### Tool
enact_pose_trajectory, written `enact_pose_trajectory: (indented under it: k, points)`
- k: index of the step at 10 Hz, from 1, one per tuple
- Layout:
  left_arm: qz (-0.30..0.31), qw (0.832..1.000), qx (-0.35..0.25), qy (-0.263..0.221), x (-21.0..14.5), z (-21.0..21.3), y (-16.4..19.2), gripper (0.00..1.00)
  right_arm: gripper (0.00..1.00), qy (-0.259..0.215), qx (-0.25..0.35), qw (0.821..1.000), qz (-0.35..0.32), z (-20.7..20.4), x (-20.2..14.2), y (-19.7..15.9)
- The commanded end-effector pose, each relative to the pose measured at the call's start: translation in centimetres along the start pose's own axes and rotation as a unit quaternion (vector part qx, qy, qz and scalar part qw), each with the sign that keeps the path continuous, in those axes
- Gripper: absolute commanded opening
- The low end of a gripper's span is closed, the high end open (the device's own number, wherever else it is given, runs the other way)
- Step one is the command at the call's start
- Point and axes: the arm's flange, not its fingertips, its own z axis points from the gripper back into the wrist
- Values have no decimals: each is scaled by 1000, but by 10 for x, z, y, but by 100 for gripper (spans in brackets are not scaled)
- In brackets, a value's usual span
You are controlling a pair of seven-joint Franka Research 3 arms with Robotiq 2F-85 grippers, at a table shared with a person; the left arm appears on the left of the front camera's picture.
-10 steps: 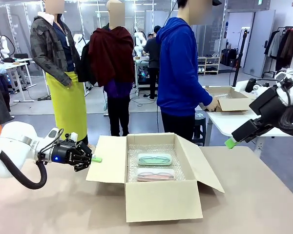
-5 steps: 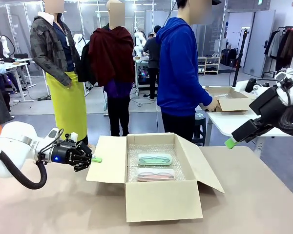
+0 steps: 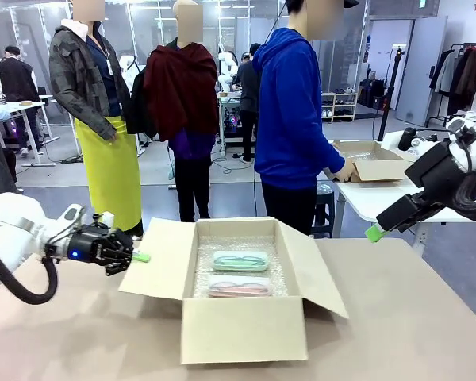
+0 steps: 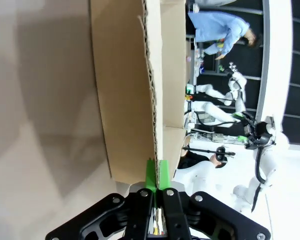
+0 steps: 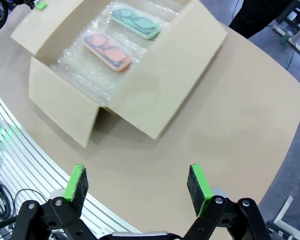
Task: Pack the glasses set securely to prepare it for shipping.
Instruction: Position the Package Box on the left side of the table.
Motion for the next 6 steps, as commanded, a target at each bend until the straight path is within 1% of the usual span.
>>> enact_pose_trajectory:
  k: [1,2,3,4,5,6]
  points:
    - [3,1000,-4,16,10,50,13,2,100,-5,-3,1000,1,-1,2,1]
    - [6,1000,-9,15,11,74,19,2,100,-5,-3,1000,1,-1,2,1]
    - [-1,1000,-4,28,11,101,24,2,100,-5,-3,1000,1,-1,2,1]
    - [-7,1000,10,28,13,132,36,2,100,-5,-3,1000,1,-1,2,1]
    - [-1,1000,10,22,15,161,46,2,100,-5,-3,1000,1,-1,2,1]
    - [5,1000,-4,19,15,190,51,2,100,-5,-3,1000,1,-1,2,1]
